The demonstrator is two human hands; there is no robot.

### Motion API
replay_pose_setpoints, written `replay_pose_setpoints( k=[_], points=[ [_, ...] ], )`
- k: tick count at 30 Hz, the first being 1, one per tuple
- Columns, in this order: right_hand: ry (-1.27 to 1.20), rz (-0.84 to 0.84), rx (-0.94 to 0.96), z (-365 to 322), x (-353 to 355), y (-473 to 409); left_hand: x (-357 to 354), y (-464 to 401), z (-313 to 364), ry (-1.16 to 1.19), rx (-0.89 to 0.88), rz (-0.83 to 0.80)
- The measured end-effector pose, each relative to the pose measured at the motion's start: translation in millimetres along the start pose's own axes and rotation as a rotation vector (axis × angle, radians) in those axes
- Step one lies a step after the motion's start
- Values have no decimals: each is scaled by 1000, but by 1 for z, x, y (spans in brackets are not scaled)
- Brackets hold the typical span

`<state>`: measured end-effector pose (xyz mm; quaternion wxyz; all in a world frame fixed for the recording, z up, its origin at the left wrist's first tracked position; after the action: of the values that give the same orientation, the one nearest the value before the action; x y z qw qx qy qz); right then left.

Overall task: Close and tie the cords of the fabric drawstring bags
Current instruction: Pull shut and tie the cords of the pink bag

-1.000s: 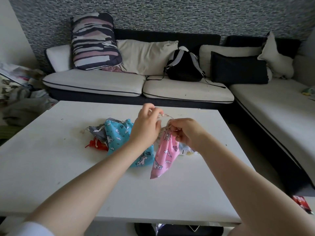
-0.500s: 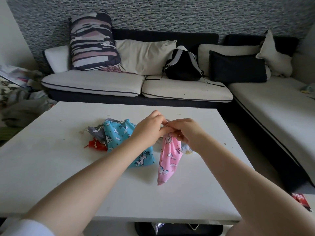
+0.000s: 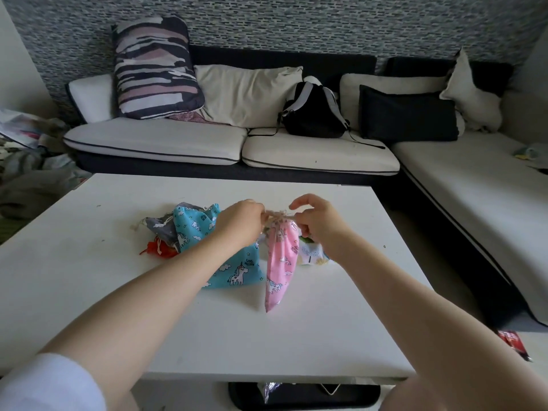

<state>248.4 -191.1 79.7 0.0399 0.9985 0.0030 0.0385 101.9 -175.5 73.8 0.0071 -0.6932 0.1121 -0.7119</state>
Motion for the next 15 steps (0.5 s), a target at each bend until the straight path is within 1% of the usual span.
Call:
replay_pose_setpoints(
  k=[2, 4, 7, 10, 12, 13, 15],
  points=[
    [33, -25, 31, 9, -8, 0, -7, 0, -3, -159, -8, 17],
    [44, -36, 28, 16, -12, 2, -11, 1, 0, -255, 11, 0],
    [58, -84, 45, 16, -12, 6, -14, 0, -1, -316, 36, -6],
    [108, -121, 68, 12, -18, 8, -15, -3, -3, -313, 42, -25],
    [103, -102, 60, 13, -18, 4, -11, -4, -5, -230, 63, -16],
    [80, -84, 43, 14, -15, 0, -11, -3, -9, -119, 75, -3],
    [25, -62, -2, 17, -5, -6, -11, 0, -16, 260, 123, 22]
  ],
)
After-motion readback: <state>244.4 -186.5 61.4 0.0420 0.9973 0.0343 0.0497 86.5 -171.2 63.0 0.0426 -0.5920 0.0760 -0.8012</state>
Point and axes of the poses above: each hand's wrist, its own y-axis away from the middle knuckle, its own x-axis out of the back of the hand, z = x × y, the point moved 2 cm from there along -y, towards the middle knuckle, and after that the axes turned 12 degrees about -y, right-handed, at the moved point
